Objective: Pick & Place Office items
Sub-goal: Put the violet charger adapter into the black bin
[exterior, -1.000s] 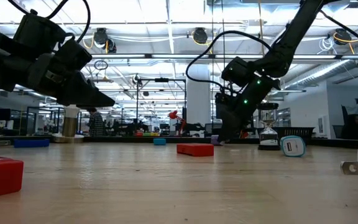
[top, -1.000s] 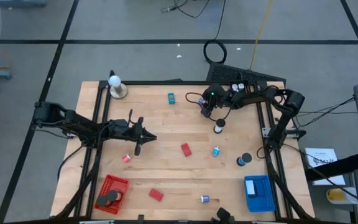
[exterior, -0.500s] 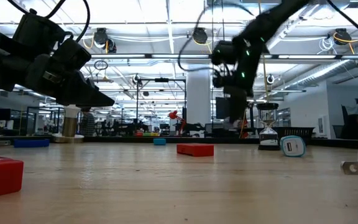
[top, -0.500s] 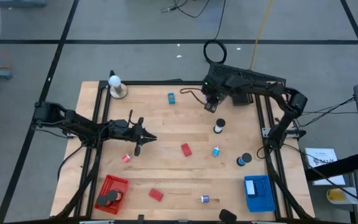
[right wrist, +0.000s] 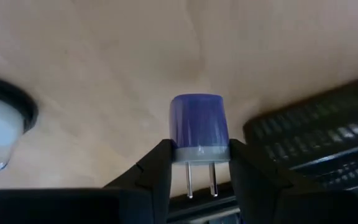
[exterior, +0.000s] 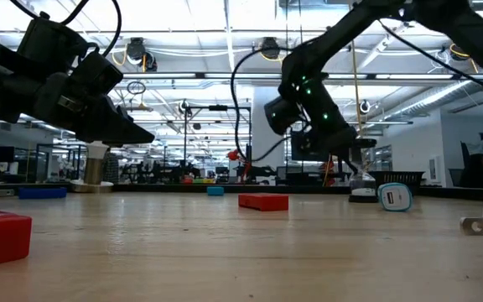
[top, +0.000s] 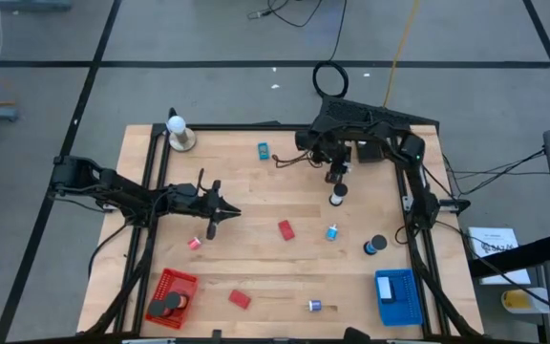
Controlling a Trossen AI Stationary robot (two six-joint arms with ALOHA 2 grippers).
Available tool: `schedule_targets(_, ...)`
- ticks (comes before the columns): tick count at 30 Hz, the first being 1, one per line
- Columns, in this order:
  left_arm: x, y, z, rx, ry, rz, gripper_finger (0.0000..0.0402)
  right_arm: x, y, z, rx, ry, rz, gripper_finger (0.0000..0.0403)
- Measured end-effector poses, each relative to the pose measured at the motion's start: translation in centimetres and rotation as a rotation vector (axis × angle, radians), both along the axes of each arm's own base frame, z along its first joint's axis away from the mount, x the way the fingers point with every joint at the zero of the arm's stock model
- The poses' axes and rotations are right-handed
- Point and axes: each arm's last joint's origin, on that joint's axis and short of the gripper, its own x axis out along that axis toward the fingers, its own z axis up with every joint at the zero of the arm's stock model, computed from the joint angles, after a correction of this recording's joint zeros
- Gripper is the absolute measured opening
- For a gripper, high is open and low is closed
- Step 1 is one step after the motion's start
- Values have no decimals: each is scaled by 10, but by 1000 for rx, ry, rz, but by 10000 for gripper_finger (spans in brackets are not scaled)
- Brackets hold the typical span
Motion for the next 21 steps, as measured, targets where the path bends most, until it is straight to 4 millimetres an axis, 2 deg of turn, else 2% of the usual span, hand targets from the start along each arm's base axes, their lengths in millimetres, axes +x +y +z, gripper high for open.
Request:
schedule_targets(3,0,0,0,0,0,0,47,1,-1,-8,19,25,4,126)
schedule_targets(21,0,0,0,-1,1,-1,47,9,-2,-11,50,-91,1,139)
